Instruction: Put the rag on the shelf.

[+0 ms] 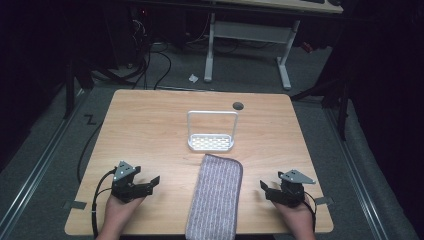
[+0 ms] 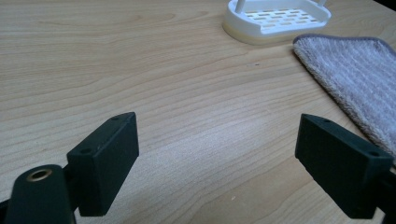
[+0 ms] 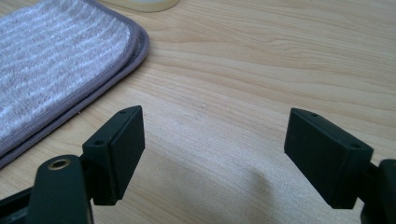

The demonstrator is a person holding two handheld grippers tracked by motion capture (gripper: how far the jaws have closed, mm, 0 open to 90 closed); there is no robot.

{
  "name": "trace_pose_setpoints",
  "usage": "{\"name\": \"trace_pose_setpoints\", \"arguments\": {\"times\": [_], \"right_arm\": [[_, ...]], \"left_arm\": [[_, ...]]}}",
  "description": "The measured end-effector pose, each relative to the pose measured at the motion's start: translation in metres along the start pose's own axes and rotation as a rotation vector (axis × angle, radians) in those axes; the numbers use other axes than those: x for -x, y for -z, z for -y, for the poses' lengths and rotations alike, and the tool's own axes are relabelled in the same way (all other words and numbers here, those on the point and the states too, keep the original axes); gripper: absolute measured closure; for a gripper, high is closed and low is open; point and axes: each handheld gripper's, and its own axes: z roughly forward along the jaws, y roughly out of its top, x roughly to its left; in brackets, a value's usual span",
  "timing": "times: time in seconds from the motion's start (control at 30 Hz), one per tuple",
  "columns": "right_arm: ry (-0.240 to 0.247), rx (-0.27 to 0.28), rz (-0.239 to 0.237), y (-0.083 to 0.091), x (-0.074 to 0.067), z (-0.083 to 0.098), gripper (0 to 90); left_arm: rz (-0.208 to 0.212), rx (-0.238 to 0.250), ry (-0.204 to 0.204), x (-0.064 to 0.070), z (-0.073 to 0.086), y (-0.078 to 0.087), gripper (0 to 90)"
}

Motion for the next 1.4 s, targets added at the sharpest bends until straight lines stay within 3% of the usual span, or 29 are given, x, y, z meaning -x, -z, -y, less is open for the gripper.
{"name": "trace_pose_setpoints", "arguments": {"times": [0.3,0.5,0.63,0.73,0.87,0.93,1.0,1.07,1.17,1.2,1.3,1.33,1.4], "right_arm": [[0.012,0.021,-0.007,0.002,-0.003,0.0,23.6],[0.029,0.041,-0.034,0.004,-0.013,-0.003,31.8],[0.004,0.03,-0.091,0.0,-0.021,-0.004,33.8],[0.008,0.012,-0.108,-0.003,-0.026,-0.005,36.6],[0.001,0.002,-0.152,-0.008,-0.039,-0.007,40.3],[0.007,-0.003,-0.178,-0.011,-0.049,-0.01,42.8],[0.016,-0.005,-0.183,-0.013,-0.052,-0.01,43.0],[0.034,-0.019,-0.196,-0.017,-0.058,-0.013,45.2],[0.033,-0.011,-0.211,-0.019,-0.06,-0.018,48.6],[0.03,-0.012,-0.209,-0.02,-0.059,-0.02,49.9],[0.018,-0.024,-0.216,-0.025,-0.057,-0.024,53.7],[0.01,-0.049,-0.225,-0.034,-0.055,-0.027,55.1],[0.016,-0.061,-0.222,-0.037,-0.054,-0.027,56.2]], "left_arm": [[0.024,-0.005,0.031,0.0,0.002,-0.002,17.0],[0.061,-0.018,0.029,0.006,0.001,-0.006,24.5],[0.095,-0.042,0.02,0.016,0.0,-0.012,29.1],[0.114,-0.049,0.005,0.023,-0.001,-0.017,31.4],[0.145,-0.056,-0.016,0.041,-0.005,-0.03,34.1],[0.176,-0.087,-0.013,0.052,-0.009,-0.043,35.6],[0.176,-0.1,-0.023,0.057,-0.012,-0.049,35.8],[0.161,-0.109,-0.068,0.073,-0.026,-0.065,38.6],[0.147,-0.129,-0.085,0.083,-0.033,-0.08,44.1],[0.16,-0.178,-0.09,0.09,-0.037,-0.099,48.1],[0.15,-0.214,-0.1,0.095,-0.041,-0.112,51.8],[0.145,-0.212,-0.092,0.098,-0.043,-0.116,59.1],[0.15,-0.218,-0.094,0.103,-0.043,-0.118,63.7]]}}
